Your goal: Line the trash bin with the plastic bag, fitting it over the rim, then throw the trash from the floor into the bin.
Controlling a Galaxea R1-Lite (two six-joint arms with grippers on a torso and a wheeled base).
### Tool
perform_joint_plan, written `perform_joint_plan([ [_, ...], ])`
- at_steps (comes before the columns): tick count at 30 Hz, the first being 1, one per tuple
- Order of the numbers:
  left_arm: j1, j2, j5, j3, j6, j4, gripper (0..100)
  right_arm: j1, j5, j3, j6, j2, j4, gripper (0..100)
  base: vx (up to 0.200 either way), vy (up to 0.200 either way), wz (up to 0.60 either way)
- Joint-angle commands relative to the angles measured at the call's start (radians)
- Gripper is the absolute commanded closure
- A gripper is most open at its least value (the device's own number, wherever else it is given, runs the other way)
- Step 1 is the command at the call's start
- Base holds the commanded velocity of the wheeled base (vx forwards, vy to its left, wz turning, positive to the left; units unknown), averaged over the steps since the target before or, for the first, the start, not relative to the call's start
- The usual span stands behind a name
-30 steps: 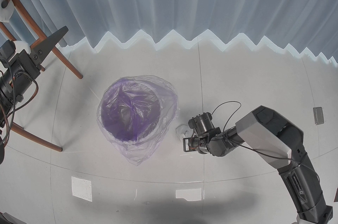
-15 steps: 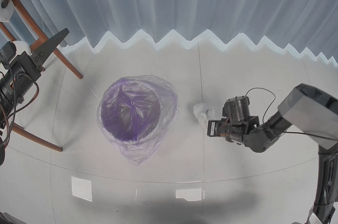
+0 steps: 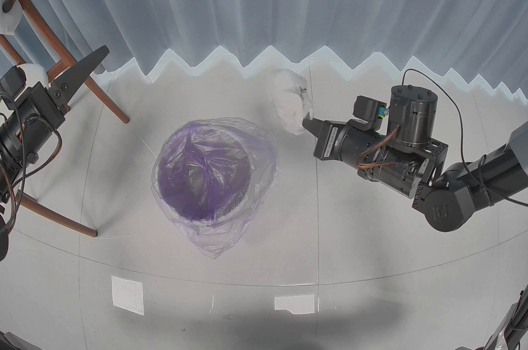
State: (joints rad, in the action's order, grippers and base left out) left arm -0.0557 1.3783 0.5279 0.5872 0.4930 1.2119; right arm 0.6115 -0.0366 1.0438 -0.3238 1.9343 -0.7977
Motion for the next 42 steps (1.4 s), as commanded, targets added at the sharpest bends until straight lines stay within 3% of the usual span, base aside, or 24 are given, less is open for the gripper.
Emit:
perform_joint_plan([
  [1, -0.001, 0.002, 0.0, -0.006, -0.028, 0.001, 0, 0.116, -0.008, 0.035, -0.001, 0.106, -0.137, 100, 0.0, 0.0, 0.0],
  [7, 0.001, 0.004, 0.0, -0.017, -0.059, 0.001, 0, 0.183, -0.008, 0.157, 0.006, 0.354, -0.359, 100, 0.0, 0.0, 0.0],
  [14, -0.001, 0.004, 0.0, -0.02, -0.059, 0.001, 0, 0.205, -0.008, 0.272, 0.002, 0.514, -0.377, 100, 0.0, 0.0, 0.0],
  [23, -0.003, 0.027, 0.0, -0.023, -0.059, 0.003, 0, 0.217, -0.006, 0.292, 0.006, 0.638, -0.469, 100, 0.0, 0.0, 0.0],
  [37, -0.024, 0.028, -0.002, -0.033, -0.065, 0.003, 0, 0.186, -0.005, 0.314, 0.017, 0.657, -0.482, 100, 0.0, 0.0, 0.0],
  [38, -0.024, 0.028, -0.002, -0.033, -0.063, 0.003, 0, 0.185, -0.005, 0.315, 0.02, 0.657, -0.485, 0, 0.0, 0.0, 0.0],
  [42, -0.026, 0.025, -0.002, -0.035, -0.065, 0.003, 0, 0.186, -0.005, 0.326, 0.017, 0.654, -0.511, 0, 0.0, 0.0, 0.0],
])
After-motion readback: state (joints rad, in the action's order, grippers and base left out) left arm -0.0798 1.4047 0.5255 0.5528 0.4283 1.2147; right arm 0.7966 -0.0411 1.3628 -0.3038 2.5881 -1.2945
